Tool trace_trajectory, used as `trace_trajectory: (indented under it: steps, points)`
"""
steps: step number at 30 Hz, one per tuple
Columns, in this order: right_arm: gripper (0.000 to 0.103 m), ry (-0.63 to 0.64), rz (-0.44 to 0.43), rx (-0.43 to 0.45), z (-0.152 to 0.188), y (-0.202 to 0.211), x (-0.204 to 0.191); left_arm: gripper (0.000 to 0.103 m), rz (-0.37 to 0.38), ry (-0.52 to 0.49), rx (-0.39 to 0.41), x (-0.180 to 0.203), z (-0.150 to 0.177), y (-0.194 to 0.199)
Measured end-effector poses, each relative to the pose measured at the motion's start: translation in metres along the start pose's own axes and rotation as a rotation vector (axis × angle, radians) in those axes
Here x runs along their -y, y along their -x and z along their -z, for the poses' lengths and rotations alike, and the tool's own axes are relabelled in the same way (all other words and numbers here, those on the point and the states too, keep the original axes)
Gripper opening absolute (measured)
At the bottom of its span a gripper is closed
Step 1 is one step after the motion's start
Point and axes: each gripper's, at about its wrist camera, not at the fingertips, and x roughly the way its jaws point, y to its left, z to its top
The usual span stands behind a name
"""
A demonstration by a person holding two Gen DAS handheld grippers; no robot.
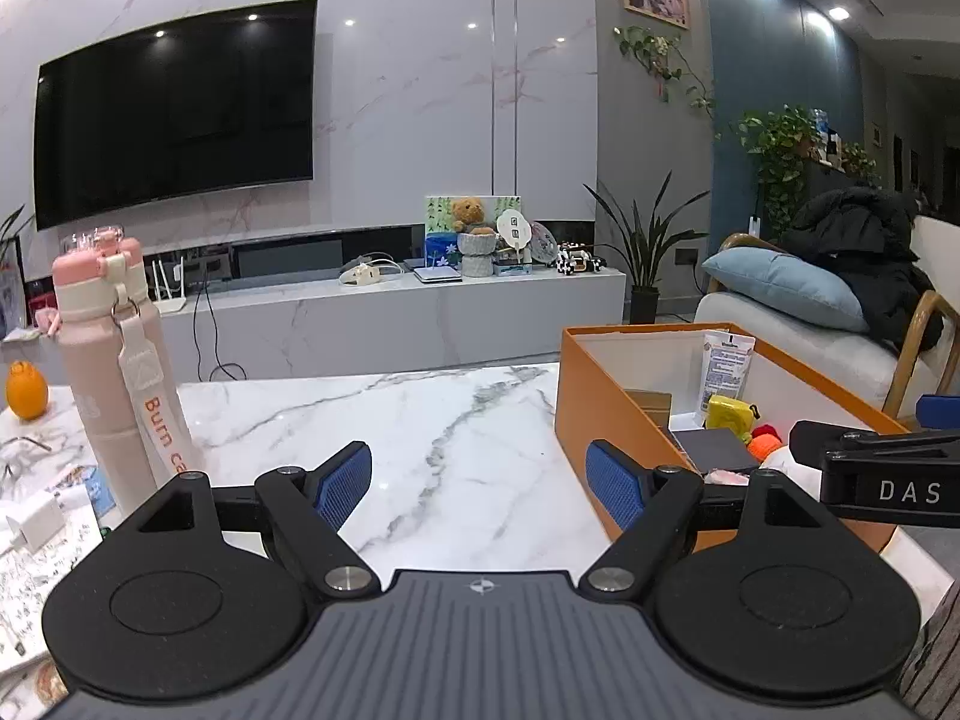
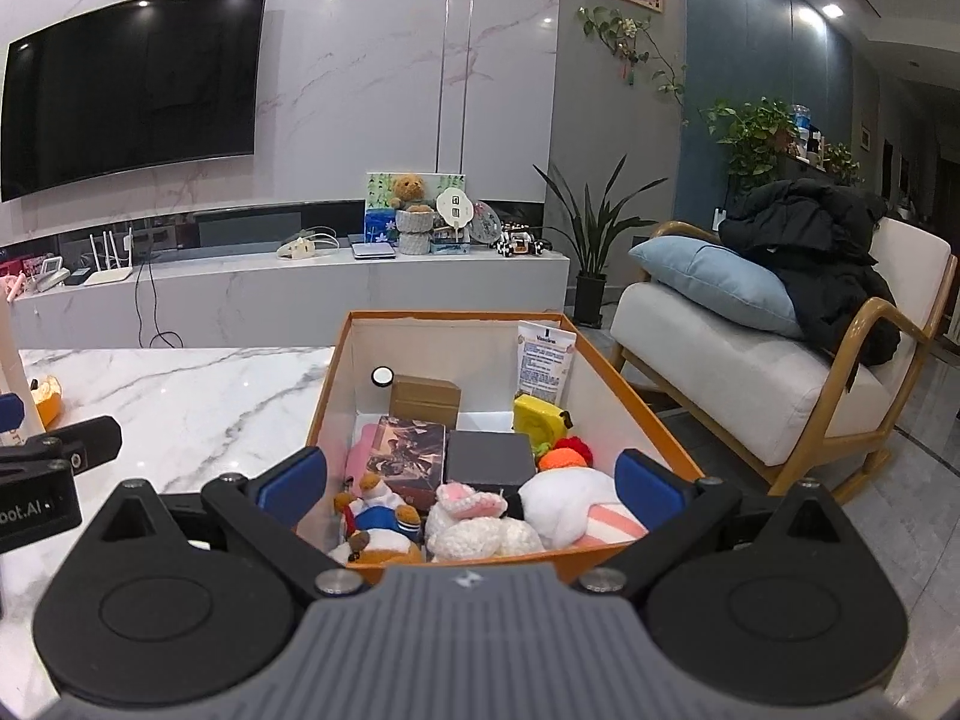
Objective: Organize objects
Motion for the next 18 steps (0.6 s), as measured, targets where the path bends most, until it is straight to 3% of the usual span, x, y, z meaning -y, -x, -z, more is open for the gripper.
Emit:
trace_trajectory:
  steps: [15,18]
  points:
    - [0.102,0.029,-0.010,0.004,0.0008,0.0000,-0.0052,0.093,0.033,0.007,-0.006,-0.0003,-0.0019,0.0020]
    - [0.102,0.020,-0.003,0.038,-0.0007,0.0042,-0.0048,0.093,0.039,0.013,-0.010,-0.0003,-0.0016,0.0009]
